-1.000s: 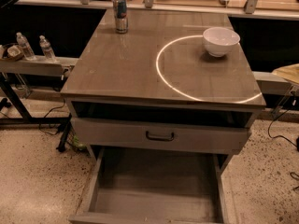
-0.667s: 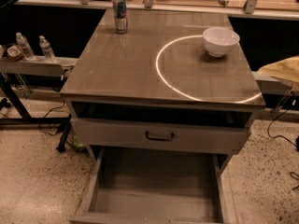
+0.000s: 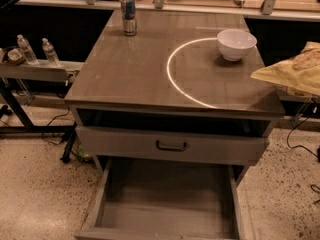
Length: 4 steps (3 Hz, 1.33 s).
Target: Pick brown chip bag from middle drawer and place on counter
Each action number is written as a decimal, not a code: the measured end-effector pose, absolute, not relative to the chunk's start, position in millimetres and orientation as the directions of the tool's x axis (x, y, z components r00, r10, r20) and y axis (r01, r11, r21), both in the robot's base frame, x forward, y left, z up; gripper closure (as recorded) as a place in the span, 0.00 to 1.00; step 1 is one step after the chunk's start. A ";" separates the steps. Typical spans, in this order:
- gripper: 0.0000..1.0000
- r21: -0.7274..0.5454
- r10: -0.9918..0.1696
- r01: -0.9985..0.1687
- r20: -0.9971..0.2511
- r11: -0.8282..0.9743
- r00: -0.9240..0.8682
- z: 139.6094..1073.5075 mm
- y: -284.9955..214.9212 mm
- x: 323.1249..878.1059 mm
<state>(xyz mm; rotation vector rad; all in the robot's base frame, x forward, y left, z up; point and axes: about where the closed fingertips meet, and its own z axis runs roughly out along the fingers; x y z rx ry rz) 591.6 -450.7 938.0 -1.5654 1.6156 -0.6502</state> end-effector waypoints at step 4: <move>1.00 -0.874 -0.923 -0.468 -0.282 0.133 0.264 1018.6 -347.4 629.2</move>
Offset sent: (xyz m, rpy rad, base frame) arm 0.0182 0.0741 0.0709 0.1050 -0.1427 0.0812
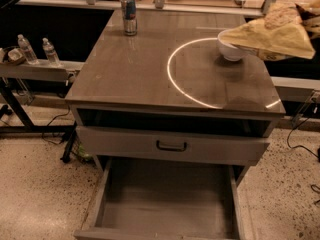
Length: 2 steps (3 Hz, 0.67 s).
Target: Pick brown chip bag from middle drawer and place on counter
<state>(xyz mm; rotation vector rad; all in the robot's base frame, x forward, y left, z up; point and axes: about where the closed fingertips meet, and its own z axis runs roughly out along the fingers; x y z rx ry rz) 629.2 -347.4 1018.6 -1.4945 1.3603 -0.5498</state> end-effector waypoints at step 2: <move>1.00 -0.875 -0.839 -0.481 -0.296 0.047 0.457 1009.9 -242.7 675.5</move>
Offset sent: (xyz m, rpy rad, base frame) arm 0.0665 0.1537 -0.0227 0.0220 0.0055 0.3167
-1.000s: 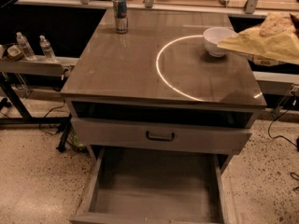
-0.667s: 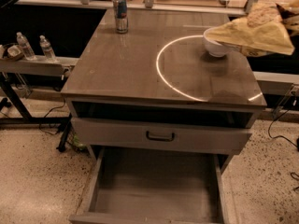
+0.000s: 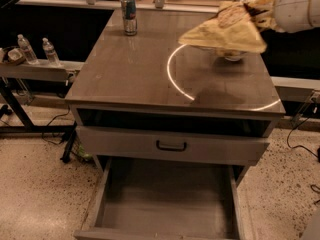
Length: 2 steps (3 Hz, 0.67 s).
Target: Pick brown chip bag from middle drawer and place on counter
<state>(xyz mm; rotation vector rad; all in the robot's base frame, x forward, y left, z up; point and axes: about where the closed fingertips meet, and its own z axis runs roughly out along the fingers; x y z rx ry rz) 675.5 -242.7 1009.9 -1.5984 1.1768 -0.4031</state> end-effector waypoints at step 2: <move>1.00 -0.873 -0.743 -0.485 -0.294 -0.046 0.601 986.4 -137.3 691.3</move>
Offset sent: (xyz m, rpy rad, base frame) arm 0.0255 0.1692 -0.0423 -0.0066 0.0136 0.2869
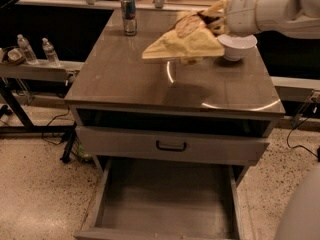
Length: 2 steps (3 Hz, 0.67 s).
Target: Pick brown chip bag from middle drawer and place on counter
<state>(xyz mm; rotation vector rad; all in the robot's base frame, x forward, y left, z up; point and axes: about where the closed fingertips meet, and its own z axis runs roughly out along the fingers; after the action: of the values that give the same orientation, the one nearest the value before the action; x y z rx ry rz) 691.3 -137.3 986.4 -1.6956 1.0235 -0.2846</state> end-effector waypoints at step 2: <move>0.58 -0.874 -0.680 -0.472 -0.278 -0.113 0.678 964.1 -51.9 705.1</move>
Offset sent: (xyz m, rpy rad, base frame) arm 0.0319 0.1311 -0.0371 -0.0292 -0.0103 0.1506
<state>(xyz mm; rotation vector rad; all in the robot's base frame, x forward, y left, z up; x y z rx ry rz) 705.1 -51.9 964.1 -1.7587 0.9252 -0.2292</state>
